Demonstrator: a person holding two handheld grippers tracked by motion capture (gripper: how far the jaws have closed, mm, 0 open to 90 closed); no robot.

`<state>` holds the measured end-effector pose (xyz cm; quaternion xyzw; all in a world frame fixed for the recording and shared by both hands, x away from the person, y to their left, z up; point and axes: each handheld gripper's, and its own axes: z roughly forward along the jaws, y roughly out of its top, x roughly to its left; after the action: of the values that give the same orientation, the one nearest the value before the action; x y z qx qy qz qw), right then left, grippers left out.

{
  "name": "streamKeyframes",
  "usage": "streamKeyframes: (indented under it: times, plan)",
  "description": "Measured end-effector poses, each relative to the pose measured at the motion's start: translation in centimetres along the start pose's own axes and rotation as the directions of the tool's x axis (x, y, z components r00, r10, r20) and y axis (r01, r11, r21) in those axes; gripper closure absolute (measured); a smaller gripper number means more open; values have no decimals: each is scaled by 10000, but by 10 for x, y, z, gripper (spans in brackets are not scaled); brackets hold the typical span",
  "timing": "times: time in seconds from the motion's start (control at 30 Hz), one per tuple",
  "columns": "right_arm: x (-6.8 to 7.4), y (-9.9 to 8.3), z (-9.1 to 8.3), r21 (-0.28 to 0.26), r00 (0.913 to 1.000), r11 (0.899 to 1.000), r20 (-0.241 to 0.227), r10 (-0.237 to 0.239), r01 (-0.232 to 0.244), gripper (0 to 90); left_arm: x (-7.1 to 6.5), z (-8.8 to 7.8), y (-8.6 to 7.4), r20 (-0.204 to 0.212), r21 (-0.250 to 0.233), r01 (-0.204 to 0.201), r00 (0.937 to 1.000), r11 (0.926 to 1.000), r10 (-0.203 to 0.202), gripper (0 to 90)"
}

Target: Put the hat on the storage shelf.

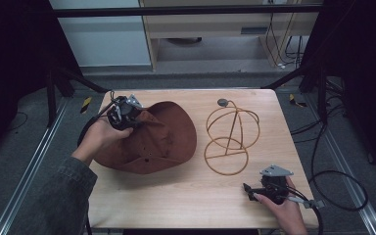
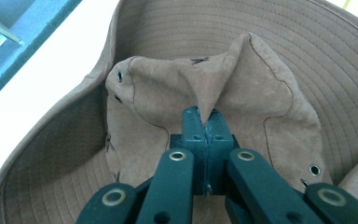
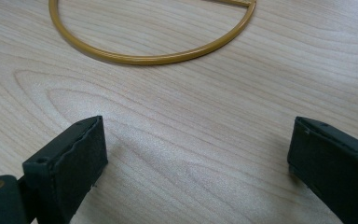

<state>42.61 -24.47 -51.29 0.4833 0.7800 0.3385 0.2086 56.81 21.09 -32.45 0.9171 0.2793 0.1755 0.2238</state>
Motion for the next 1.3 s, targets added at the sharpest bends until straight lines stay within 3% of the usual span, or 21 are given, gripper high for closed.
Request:
streamKeyframes:
  times: [0.3,0.77,0.93,1.3]
  plan:
    - [0,0,0,-11,10000,10000,-8,-18,18,48,-3,-23,9,2,-596,-176,9998,9981,176,891]
    - [0,0,0,0,10000,10000,2,-3,3,48,-9,-90,27,-67,-1116,-653,9979,9916,650,891]
    - [0,0,0,-12,10000,10000,22,-38,38,48,-12,-114,31,52,-1745,-674,9976,9823,694,891]
    - [0,0,0,-11,10000,10000,20,-29,29,48,-18,-147,42,130,-2617,-944,9948,9605,1013,891]
